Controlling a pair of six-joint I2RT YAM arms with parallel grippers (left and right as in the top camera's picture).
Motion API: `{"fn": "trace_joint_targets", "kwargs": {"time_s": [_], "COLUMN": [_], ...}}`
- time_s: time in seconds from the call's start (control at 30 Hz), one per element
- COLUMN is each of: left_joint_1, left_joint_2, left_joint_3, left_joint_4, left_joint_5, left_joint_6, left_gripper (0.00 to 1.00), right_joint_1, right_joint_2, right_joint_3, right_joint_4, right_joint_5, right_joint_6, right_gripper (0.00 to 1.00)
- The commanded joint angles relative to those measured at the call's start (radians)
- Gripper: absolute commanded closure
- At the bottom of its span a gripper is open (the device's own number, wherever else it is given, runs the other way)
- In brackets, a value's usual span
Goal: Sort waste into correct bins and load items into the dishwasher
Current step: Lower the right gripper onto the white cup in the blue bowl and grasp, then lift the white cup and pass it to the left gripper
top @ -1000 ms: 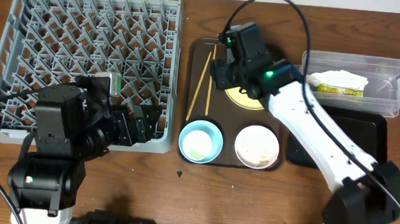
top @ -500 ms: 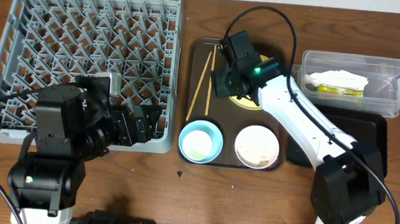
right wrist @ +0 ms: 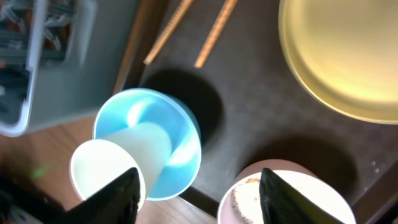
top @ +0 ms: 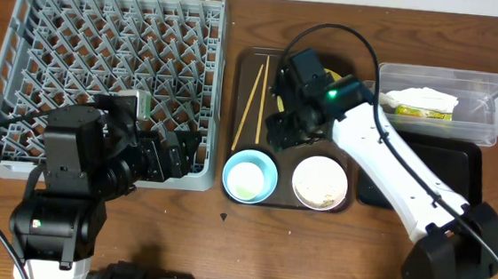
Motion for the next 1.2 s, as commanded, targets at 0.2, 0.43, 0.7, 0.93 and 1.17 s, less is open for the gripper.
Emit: {"fn": "trace_joint_targets", "kwargs": {"time_s": [0.2,0.43,0.7,0.93,1.17], "left_joint_1": [0.004,0.004,0.004,0.009,0.057], "left_joint_2": [-0.003,-0.003,-0.003,0.025,0.143], "left_joint_3": [0.024,0.024,0.024,0.024,0.024], "left_joint_4": [0.001,0.039,0.089,0.184,0.425], "left_joint_5": [0.006,-0.065,-0.065,0.067,0.620], "left_joint_6": [-0.002,-0.002,-0.004,-0.103,-0.203], "left_gripper": [0.07,0.07,0.07,0.07,0.07], "right_joint_1": [0.147,0.146,0.090,-0.109,-0.334], "right_joint_2": [-0.003,-0.003,-0.029,-0.163,-0.243], "right_joint_3": [-0.169,-0.270,-0.219,-0.074,-0.030], "right_joint_4": [0.122,0.213,0.211,0.174,0.267], "right_joint_5": [0.054,0.042,0.040,-0.217,-0.922], "right_joint_6": [0.011,0.028,0.035,-0.041,-0.269], "right_gripper": [0.51,0.75,0.99,0.99,0.99]}}
